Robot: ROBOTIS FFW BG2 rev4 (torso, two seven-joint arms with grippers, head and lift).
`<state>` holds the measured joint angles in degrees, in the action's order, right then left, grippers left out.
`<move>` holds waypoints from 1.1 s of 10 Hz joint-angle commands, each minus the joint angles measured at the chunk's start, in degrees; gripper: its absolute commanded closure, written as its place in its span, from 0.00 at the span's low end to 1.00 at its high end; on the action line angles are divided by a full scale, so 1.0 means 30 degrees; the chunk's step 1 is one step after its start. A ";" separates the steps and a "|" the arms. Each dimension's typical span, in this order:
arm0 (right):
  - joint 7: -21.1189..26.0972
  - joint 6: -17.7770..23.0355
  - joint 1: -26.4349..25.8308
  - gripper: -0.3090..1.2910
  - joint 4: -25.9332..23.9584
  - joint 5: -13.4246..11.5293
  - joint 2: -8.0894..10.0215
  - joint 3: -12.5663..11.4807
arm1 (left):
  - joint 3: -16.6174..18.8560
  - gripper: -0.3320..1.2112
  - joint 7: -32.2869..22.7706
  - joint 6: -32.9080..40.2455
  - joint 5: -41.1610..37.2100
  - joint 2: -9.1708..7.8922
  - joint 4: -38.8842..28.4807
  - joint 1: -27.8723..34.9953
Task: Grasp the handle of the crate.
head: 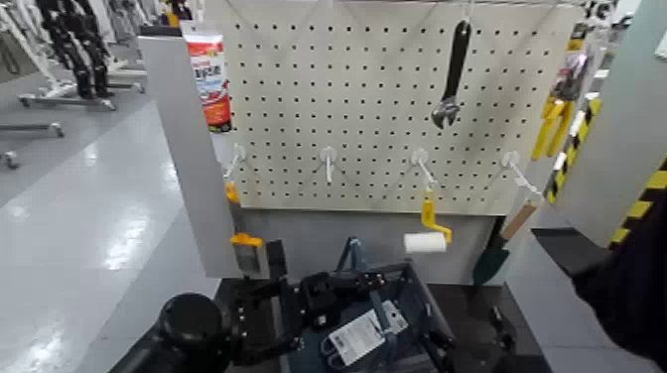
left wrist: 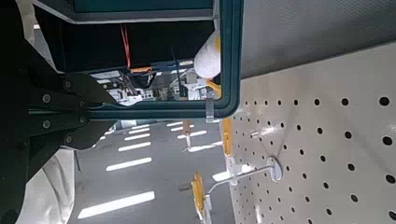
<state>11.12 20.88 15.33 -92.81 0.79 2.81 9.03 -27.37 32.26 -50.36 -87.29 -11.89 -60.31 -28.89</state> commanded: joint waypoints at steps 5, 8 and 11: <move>0.0248 0.0306 0.0104 0.27 0.0059 -0.0029 0.0000 -0.0111 | -0.0018 0.99 -0.0410 -0.0967 -0.1139 -0.0870 -0.3012 0.1572; 0.0277 0.0423 0.0163 0.27 0.0059 -0.0029 0.0000 -0.0111 | 0.0422 0.99 -0.2344 -0.1407 -0.2633 -0.1720 -0.5590 0.3124; 0.0131 0.0482 0.0192 0.28 0.0030 -0.0029 0.0000 -0.0199 | 0.0627 0.99 -0.3545 -0.1964 -0.3717 -0.2188 -0.7231 0.4033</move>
<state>11.52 22.30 15.88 -92.67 0.70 2.81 8.47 -25.62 21.69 -56.07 -97.76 -18.22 -81.03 -17.33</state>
